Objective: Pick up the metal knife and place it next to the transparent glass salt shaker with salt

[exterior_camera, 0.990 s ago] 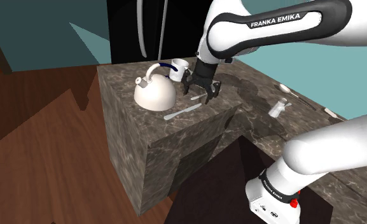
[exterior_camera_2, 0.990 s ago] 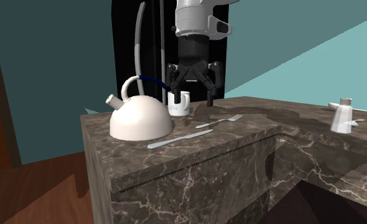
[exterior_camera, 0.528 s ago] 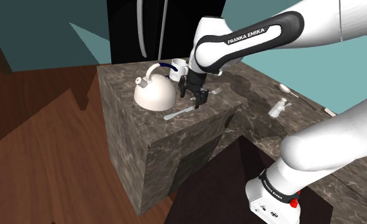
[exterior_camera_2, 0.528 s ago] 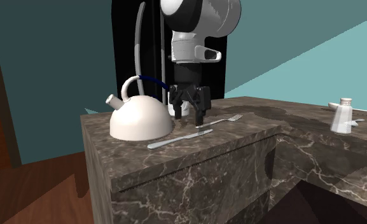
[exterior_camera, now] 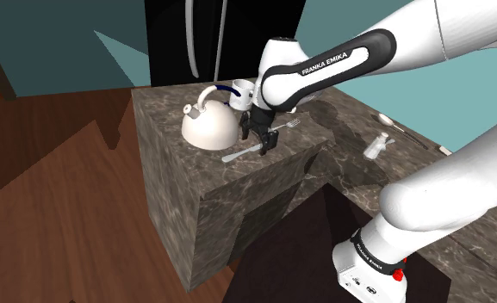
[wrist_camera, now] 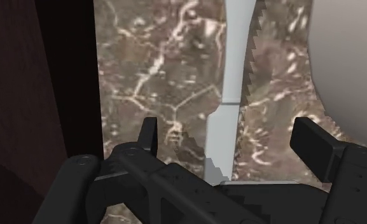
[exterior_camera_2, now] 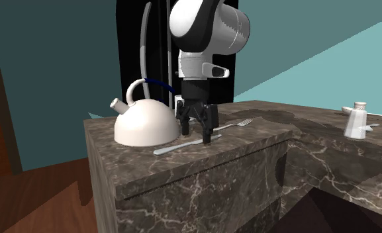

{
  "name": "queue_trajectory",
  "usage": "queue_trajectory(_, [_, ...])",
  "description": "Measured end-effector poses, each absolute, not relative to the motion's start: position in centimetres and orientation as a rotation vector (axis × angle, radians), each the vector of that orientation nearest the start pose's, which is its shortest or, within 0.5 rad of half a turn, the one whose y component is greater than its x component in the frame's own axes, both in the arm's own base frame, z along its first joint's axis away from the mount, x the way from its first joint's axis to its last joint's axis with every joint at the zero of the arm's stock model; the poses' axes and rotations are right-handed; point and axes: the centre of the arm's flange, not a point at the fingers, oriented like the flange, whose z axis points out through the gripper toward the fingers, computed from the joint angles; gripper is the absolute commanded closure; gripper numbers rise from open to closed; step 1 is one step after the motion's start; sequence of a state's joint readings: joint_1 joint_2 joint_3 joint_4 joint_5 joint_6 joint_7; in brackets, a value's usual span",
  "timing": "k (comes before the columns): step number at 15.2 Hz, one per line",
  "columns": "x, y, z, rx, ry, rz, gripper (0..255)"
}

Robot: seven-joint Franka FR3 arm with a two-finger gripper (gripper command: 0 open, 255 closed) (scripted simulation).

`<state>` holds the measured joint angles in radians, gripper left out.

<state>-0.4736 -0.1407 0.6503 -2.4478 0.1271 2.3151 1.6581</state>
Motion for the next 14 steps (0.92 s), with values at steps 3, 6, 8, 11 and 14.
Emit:
queue_trajectory(3, [45.93, 8.28, 34.02, -2.224, 2.231, 0.025, 0])
queue_trajectory(6, [45.93, 8.28, 34.02, -2.224, 2.231, 0.025, 255])
queue_trajectory(8, [45.93, 8.28, 34.02, -2.224, 2.231, 0.025, 255])
queue_trajectory(11, [45.93, 8.28, 34.02, -2.224, 2.231, 0.025, 255])
queue_trajectory(14, [45.93, 8.28, 34.02, -2.224, 2.231, 0.025, 255])
